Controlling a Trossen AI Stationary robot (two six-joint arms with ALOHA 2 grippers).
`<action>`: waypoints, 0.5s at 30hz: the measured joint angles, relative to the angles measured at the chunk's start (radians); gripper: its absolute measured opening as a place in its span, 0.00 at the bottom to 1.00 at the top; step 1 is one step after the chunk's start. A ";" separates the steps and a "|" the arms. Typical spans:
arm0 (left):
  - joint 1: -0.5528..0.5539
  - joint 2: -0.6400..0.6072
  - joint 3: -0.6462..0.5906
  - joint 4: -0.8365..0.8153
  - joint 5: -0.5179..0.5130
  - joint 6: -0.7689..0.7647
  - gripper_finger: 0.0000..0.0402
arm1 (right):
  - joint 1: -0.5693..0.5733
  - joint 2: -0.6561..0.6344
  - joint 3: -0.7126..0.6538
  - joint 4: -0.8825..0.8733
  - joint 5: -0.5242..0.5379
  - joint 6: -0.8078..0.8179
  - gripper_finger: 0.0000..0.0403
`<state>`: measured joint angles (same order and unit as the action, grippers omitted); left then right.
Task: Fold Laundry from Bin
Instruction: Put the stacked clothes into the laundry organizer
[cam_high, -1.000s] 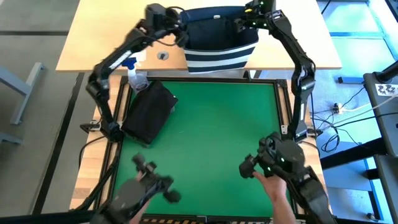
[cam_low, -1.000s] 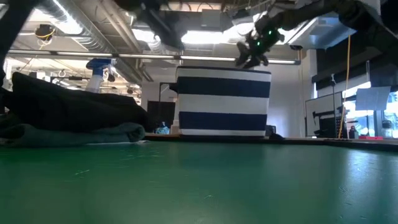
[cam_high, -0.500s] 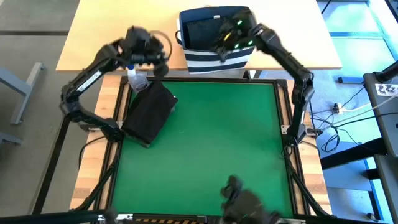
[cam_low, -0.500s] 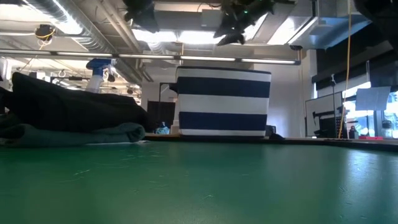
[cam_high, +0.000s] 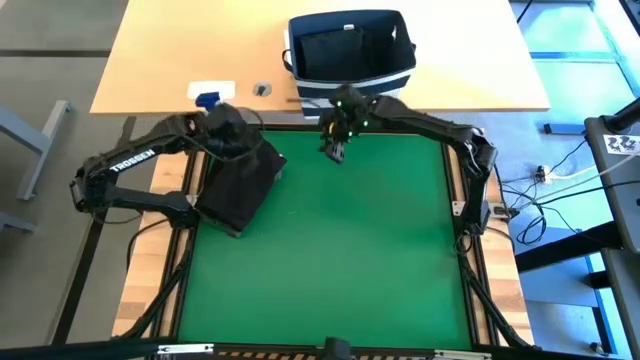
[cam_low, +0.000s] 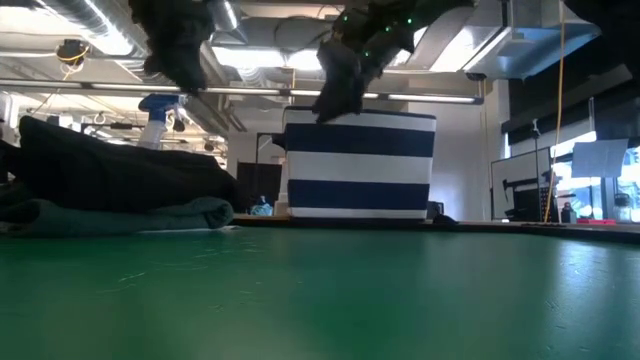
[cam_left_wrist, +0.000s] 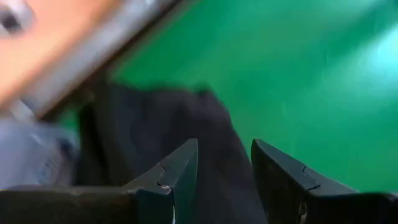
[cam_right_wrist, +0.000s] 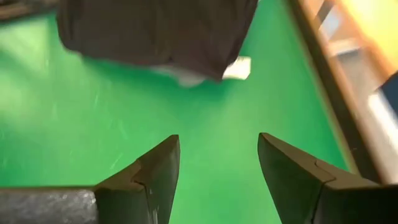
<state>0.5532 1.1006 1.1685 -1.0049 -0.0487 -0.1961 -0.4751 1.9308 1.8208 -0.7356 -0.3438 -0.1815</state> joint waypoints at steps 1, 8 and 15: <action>-0.014 0.003 -0.018 -0.018 0.005 -0.016 0.36 | 0.007 0.000 -0.023 0.000 -0.001 0.000 0.53; -0.049 0.035 -0.166 -0.064 -0.042 -0.142 0.36 | 0.032 0.000 -0.130 -0.018 -0.016 -0.004 0.53; -0.040 0.126 -0.316 -0.046 -0.219 -0.268 0.36 | 0.052 0.000 -0.162 -0.028 -0.056 -0.006 0.53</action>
<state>0.5136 1.2261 0.8527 -1.0510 -0.2679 -0.4642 -0.4226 1.9308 1.6591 -0.7633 -0.3997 -0.1873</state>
